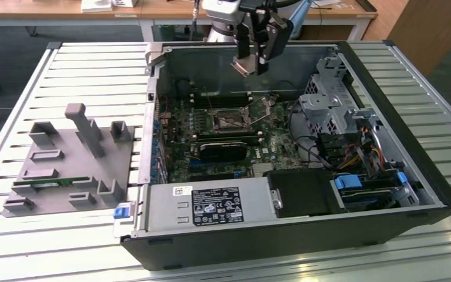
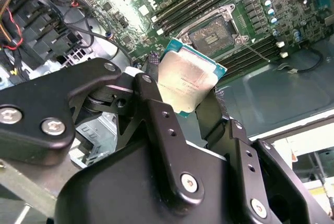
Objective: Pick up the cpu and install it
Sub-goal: 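Place the cpu into insertion slot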
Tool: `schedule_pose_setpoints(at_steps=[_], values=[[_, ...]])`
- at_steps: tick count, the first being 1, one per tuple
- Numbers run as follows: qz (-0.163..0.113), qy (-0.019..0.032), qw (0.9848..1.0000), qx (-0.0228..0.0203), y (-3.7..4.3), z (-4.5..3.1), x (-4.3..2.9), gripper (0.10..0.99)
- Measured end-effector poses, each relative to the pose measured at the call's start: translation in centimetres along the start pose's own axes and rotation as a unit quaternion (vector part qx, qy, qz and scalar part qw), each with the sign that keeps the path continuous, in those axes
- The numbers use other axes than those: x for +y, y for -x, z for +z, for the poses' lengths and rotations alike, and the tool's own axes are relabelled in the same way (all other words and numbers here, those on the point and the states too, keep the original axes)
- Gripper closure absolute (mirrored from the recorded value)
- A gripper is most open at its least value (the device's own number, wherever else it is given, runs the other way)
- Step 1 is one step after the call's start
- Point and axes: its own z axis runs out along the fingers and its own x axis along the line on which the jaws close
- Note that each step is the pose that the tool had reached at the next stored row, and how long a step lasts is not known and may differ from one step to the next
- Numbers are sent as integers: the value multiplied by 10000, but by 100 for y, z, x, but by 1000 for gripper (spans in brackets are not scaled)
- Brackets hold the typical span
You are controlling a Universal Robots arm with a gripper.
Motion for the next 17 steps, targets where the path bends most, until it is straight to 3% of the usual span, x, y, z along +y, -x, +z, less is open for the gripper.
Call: schedule_pose_setpoints(at_steps=[17], values=[[563, -16, 9984, -72, -6, 0, 3, 553]])
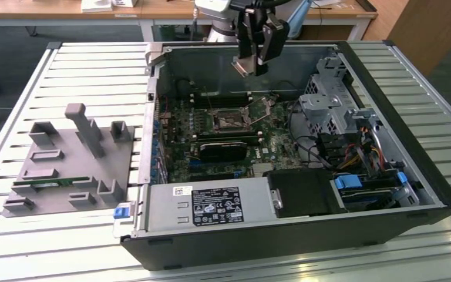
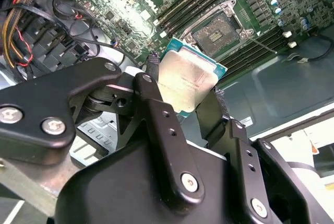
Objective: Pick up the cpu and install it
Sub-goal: 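Place the cpu into insertion slot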
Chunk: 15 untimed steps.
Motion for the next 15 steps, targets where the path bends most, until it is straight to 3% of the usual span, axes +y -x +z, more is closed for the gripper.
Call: schedule_pose_setpoints(at_steps=[15], values=[[516, -14, 9986, -66, -5, 0, 2, 553]])
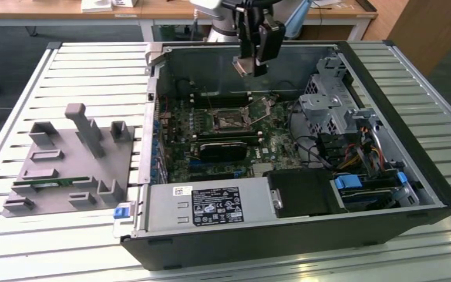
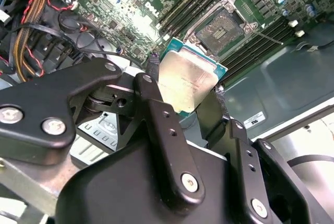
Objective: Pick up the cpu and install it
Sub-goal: 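Place the cpu into insertion slot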
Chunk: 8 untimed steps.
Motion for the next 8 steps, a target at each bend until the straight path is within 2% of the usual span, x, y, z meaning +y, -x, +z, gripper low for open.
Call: schedule_pose_setpoints(at_steps=[8], values=[[361, -10, 9993, -47, -3, 3, 0, 553]])
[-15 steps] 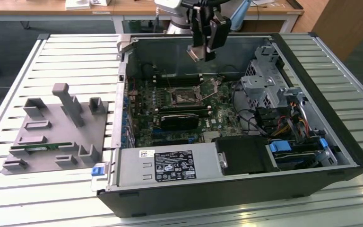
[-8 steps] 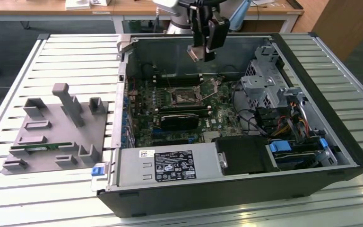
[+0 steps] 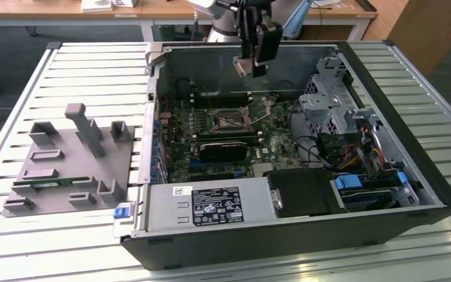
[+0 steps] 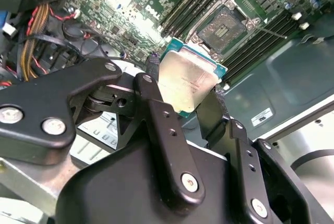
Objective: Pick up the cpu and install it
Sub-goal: 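Place the cpu into insertion slot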
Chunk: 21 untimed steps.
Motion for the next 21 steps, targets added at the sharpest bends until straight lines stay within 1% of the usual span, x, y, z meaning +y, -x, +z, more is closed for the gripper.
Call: schedule_pose_setpoints(at_steps=[3, 7, 9, 10, 13, 14, 15, 17, 21], values=[[269, -8, 9996, -35, 0, 7, -1, 553], [615, -18, 9981, -79, -1, 19, -3, 553], [706, -20, 9975, -90, -6, 27, -3, 553], [718, -21, 9974, -79, -8, 31, -3, 553], [735, -19, 9973, 5, -26, 38, -2, 553], [738, -23, 9973, 23, -35, 41, -2, 553], [739, -30, 9973, 31, -45, 46, -1, 553], [739, -41, 9973, 33, -67, 71, -1, 553], [725, -45, 9973, 36, -103, 119, -6, 553]])
